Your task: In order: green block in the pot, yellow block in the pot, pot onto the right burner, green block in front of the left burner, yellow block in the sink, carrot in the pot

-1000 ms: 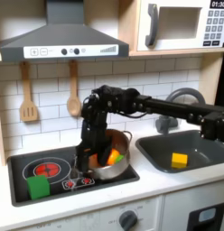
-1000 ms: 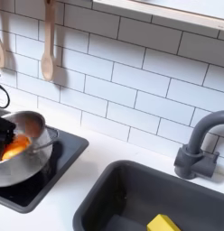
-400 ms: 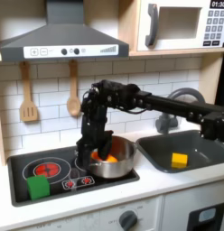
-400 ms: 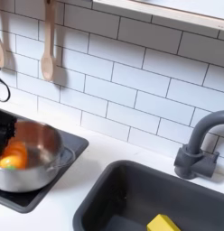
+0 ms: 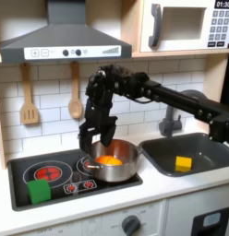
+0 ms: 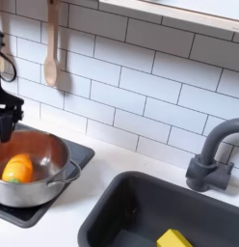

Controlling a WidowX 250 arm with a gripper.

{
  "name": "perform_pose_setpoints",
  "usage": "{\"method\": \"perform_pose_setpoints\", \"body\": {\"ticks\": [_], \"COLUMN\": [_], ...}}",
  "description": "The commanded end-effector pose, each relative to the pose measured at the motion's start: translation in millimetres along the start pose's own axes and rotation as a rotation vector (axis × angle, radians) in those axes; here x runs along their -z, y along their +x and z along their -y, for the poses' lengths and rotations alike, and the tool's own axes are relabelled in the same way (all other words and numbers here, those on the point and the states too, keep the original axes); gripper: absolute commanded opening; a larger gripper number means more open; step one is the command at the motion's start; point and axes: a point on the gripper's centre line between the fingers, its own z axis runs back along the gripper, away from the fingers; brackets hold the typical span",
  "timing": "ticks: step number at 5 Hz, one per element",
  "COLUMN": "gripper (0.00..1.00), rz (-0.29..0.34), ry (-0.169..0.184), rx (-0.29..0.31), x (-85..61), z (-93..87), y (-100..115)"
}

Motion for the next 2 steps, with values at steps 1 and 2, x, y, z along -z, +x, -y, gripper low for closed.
{"method": "perform_pose_setpoints", "body": {"ticks": [1,2], "gripper": [1.0,1.0], "rz": [0.037,0.051], "ry": [-0.003,-0.003], "rx": [0.02,0.021], "x": [-14.2,-20.3], "z": [5.1,5.4], "y": [4.4,3.9]}}
